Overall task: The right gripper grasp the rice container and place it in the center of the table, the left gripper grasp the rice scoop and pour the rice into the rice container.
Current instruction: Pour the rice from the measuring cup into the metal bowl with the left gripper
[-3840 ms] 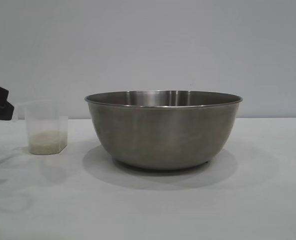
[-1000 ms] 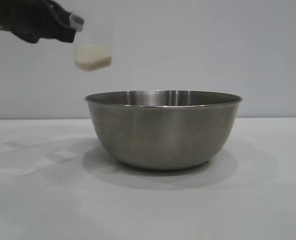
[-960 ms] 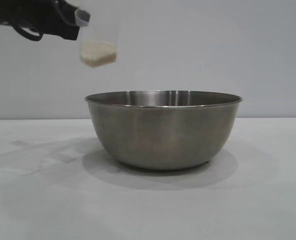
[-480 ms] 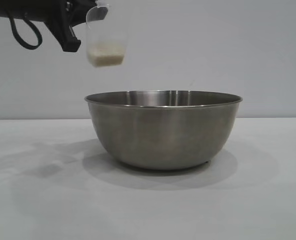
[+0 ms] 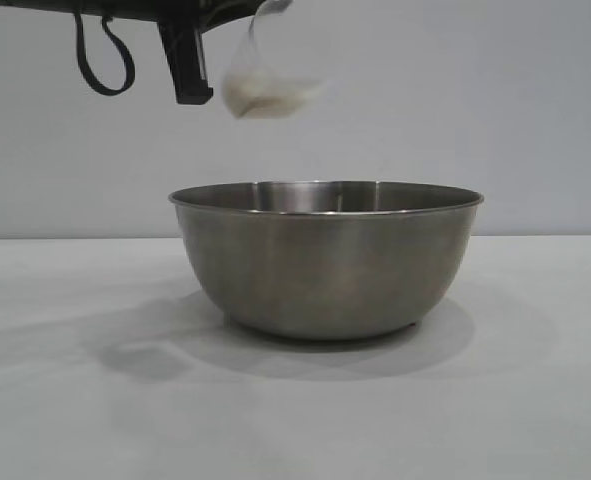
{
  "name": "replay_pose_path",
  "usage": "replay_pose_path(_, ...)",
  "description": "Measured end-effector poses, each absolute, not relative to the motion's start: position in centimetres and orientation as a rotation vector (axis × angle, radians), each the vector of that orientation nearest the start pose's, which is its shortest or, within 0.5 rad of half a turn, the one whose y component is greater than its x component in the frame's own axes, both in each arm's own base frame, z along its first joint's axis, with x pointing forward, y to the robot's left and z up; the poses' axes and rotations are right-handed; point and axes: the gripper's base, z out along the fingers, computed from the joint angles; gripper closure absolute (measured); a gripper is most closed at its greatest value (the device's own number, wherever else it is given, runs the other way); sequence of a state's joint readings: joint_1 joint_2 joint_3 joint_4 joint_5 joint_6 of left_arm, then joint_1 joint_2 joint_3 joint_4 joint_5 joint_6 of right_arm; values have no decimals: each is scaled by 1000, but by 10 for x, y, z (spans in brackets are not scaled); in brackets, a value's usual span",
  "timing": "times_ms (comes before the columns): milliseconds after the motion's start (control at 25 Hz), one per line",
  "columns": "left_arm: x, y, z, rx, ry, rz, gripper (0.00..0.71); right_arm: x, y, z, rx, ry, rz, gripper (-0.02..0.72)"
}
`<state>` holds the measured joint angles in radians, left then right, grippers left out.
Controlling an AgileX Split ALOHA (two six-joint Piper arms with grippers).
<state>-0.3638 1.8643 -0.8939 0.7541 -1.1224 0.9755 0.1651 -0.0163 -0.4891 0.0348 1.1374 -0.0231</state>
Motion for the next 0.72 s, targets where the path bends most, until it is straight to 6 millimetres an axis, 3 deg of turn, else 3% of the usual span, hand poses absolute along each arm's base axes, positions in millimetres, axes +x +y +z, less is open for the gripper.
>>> replay_pose_path(280, 316, -195, 205, 1521, 342, 477, 710, -10, 1, 268, -202, 2108, 127, 198)
replay_pose_path(720, 318, -194, 202, 1625, 83, 759, 710, -10, 1, 268, -202, 2108, 127, 198)
